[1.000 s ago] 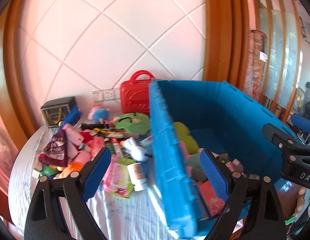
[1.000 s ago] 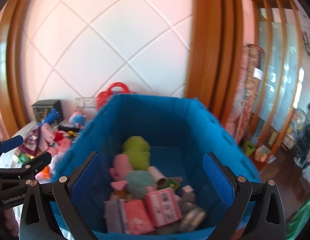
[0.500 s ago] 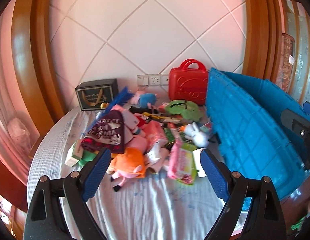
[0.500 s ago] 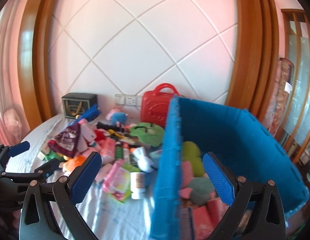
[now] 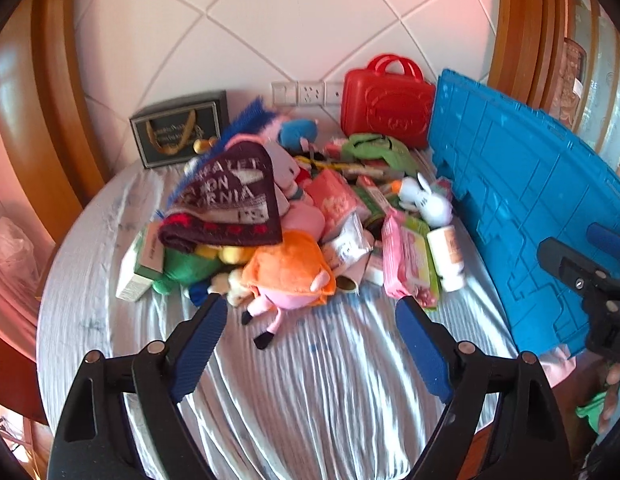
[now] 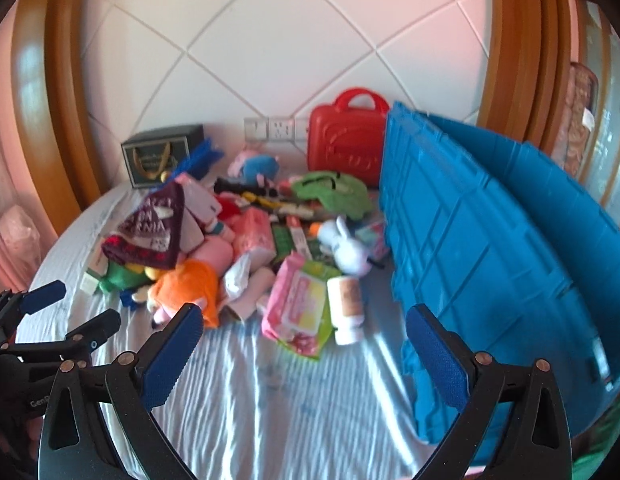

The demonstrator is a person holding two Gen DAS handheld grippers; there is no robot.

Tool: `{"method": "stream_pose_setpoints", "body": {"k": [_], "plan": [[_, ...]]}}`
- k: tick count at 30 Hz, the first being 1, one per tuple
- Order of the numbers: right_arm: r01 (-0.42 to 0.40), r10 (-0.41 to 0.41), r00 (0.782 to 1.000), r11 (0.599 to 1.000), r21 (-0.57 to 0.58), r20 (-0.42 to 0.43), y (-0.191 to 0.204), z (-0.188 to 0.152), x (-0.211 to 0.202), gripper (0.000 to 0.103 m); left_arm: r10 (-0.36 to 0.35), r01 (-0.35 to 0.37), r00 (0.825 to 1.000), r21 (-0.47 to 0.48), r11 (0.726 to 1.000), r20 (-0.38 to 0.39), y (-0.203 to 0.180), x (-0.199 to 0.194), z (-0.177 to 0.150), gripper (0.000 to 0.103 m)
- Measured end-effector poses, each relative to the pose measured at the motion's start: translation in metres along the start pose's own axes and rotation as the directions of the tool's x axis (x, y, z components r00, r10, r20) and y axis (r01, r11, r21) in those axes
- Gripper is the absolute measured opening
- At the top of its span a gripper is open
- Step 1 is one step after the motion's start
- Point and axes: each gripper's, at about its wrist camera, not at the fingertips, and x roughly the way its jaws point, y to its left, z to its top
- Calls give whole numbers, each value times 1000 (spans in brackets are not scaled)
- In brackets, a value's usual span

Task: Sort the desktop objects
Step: 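Move both tools back from the bin to the clutter heap, then grasp the pink wipes pack with the left tool while the right tool grasps the white bottle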

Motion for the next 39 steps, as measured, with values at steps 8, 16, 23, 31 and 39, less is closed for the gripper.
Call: {"method": "stream_pose_setpoints", "body": {"k": [8, 16, 23, 31, 39], "plan": [[17, -12, 991, 999, 41, -135, -8, -24, 62, 103, -46, 48, 993, 20, 999, -109, -15, 56, -14, 85], [12, 3, 979, 997, 71, -202, -18, -36, 115, 103, -46, 53, 987, 44, 998, -155, -30, 102, -15, 85], [46, -20, 972, 993, 107, -235, -33, -38, 161, 103, -71, 91, 981, 106, 990, -181, -61, 147, -6, 85], [40, 1, 961, 989, 142, -276, -46, -42, 210, 103, -77, 113, 976, 173, 978, -205, -91, 191, 0, 85], [112, -53, 954, 976, 187, -294, -58, -46, 237, 103, -130, 170, 961, 152, 974, -245, -109, 234, 5, 79]]}}
